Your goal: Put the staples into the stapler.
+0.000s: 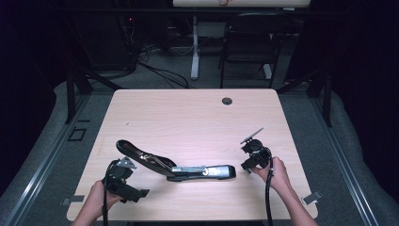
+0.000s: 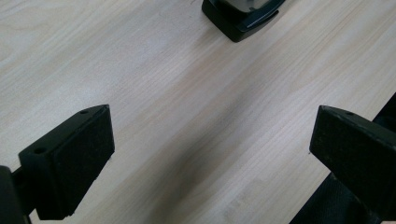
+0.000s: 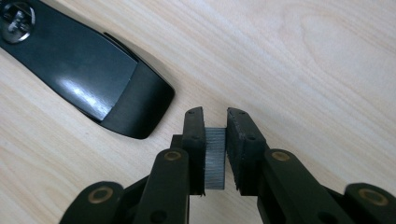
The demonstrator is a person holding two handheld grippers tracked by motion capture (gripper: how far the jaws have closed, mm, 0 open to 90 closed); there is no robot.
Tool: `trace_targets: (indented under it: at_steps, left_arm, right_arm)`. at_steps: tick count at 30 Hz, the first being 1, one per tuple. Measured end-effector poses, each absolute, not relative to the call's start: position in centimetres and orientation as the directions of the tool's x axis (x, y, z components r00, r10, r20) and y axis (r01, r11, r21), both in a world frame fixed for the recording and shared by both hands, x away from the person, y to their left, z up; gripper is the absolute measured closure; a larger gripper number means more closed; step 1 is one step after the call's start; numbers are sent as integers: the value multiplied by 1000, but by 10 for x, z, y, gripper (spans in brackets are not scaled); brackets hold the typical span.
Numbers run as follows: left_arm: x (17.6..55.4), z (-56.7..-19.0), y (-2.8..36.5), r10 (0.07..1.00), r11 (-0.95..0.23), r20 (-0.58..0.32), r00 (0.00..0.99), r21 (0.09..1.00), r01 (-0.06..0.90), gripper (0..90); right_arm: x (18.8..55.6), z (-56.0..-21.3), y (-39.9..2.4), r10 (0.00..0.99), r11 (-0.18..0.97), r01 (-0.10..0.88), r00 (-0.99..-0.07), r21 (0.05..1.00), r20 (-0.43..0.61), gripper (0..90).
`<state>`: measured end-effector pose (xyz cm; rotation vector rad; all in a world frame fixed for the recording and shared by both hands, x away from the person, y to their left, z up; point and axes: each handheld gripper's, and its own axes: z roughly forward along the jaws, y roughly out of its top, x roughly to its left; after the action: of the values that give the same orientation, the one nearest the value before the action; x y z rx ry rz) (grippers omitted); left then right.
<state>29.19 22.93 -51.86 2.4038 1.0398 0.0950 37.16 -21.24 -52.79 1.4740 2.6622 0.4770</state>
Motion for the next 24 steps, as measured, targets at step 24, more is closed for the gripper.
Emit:
trace_targets:
  at_steps: [24]
  left_arm:
    - [291,-517,230,701,-558,-133,700,509,656,1]
  right_arm:
    - [370,-522,-197,736,600,688,-675,408,53,784]
